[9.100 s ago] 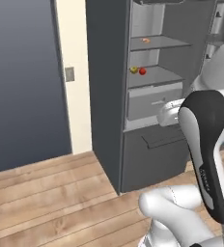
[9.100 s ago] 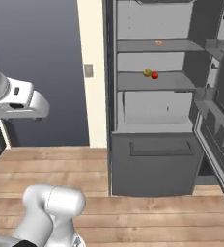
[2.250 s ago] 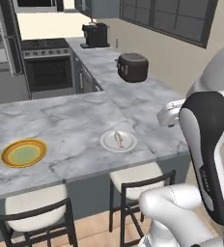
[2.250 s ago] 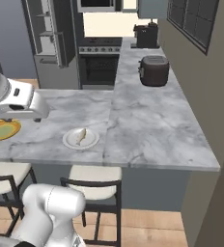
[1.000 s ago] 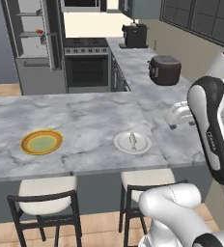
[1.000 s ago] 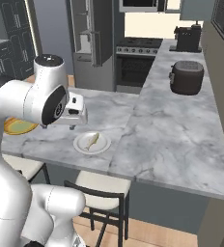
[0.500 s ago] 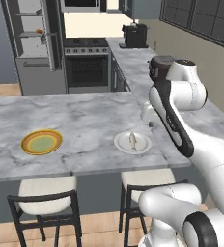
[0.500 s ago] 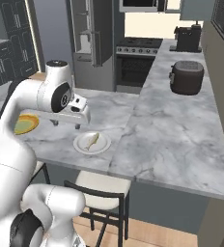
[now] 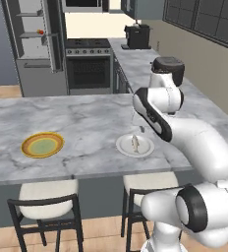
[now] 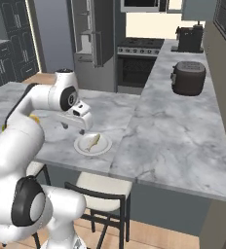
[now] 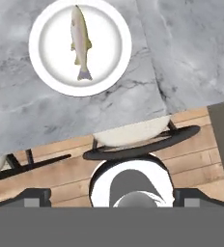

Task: Transport the fish and tomato to the fridge. Place the fish on the rack containing meat and place the tomato on the rack containing the vegetable, ensuring meats and vegetables are on different racks.

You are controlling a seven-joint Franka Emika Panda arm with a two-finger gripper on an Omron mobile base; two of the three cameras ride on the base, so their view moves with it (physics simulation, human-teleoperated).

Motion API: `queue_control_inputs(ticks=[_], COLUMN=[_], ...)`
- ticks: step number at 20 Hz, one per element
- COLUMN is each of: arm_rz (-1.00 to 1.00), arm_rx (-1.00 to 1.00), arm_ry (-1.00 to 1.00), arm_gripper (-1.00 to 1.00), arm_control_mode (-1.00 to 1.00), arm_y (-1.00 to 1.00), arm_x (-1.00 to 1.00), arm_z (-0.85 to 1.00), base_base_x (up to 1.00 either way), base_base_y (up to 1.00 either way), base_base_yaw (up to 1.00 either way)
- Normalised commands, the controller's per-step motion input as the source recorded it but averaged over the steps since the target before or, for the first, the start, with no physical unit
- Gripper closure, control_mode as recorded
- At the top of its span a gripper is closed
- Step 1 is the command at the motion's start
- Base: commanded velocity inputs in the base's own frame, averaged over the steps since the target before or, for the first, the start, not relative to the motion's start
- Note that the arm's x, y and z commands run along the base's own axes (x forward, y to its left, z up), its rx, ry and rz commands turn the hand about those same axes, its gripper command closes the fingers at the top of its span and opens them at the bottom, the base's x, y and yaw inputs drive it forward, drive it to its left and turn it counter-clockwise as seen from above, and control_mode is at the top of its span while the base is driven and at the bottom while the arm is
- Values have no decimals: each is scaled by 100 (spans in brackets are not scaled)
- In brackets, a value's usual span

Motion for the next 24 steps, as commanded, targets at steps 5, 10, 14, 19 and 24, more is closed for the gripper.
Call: queue_control_inputs(ticks=[5, 10, 14, 19, 24], arm_rz=[-12, 0, 7, 5, 3], arm_rx=[0, 0, 0, 0, 0], arm_ry=[19, 23, 12, 3, 3], arm_gripper=[-100, -100, -100, -100, -100], arm_control_mode=[-100, -100, -100, -100, -100], arm_y=[0, -2, -7, -4, -1], arm_x=[67, 66, 57, 53, 43], arm_z=[-44, -49, -43, -41, -43], base_base_x=[0, 0, 0, 0, 0], base_base_y=[0, 0, 0, 0, 0], base_base_yaw=[0, 0, 0, 0, 0])
